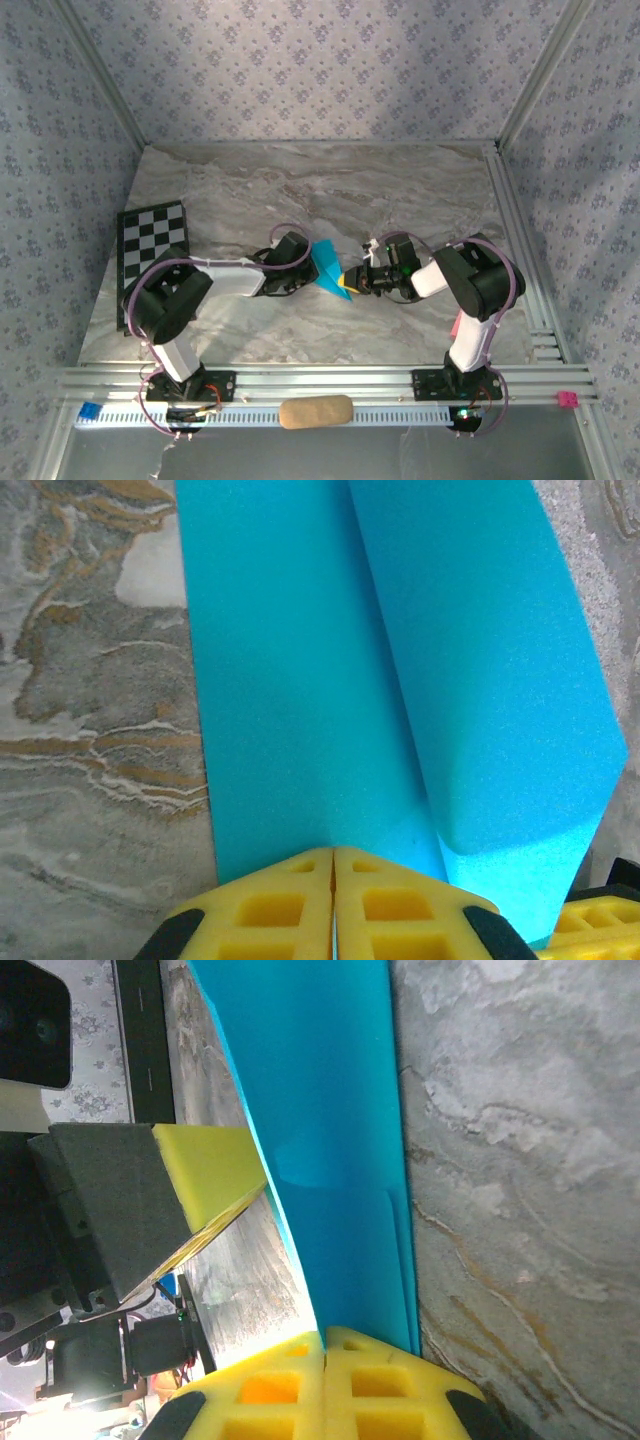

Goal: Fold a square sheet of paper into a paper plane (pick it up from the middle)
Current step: Fourth fold the wing at the center of the table.

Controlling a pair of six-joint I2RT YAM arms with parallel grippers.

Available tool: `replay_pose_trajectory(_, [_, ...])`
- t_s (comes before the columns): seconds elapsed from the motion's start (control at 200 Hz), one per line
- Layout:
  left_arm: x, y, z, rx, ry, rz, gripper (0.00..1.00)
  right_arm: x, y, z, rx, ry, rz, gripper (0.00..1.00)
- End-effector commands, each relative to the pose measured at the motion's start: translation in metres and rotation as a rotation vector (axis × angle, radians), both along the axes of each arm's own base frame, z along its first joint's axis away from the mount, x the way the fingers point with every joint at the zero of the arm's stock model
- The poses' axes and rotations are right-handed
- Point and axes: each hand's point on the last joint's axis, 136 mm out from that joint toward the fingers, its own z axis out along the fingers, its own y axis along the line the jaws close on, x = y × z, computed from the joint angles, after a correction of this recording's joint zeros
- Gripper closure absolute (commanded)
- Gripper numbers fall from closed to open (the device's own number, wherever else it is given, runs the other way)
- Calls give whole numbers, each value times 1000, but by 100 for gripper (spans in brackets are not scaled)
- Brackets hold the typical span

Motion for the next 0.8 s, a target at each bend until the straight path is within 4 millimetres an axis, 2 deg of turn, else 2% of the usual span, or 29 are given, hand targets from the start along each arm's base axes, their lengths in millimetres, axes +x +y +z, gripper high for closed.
replay_pose_trajectory(0.0, [-13,16,-12,69,44,18,90,-12,-7,-18,-63,79,-23,100])
replay_pose_trajectory(0.175, [-11,13,-8,60,30,9,90,-14,-5,-22,-83,90,-2,100])
replay_pose_trajectory(0.42, [-8,9,0,56,3,-21,88,-17,-11,-41,-131,171,-14,100])
replay_pose_trajectory(0.705, [7,-8,34,-5,-116,-86,85,-19,-14,-50,-142,210,-17,100])
replay_pose_trajectory(0.799, [10,-20,47,-52,-151,-126,85,-19,-15,-50,-142,219,-23,100])
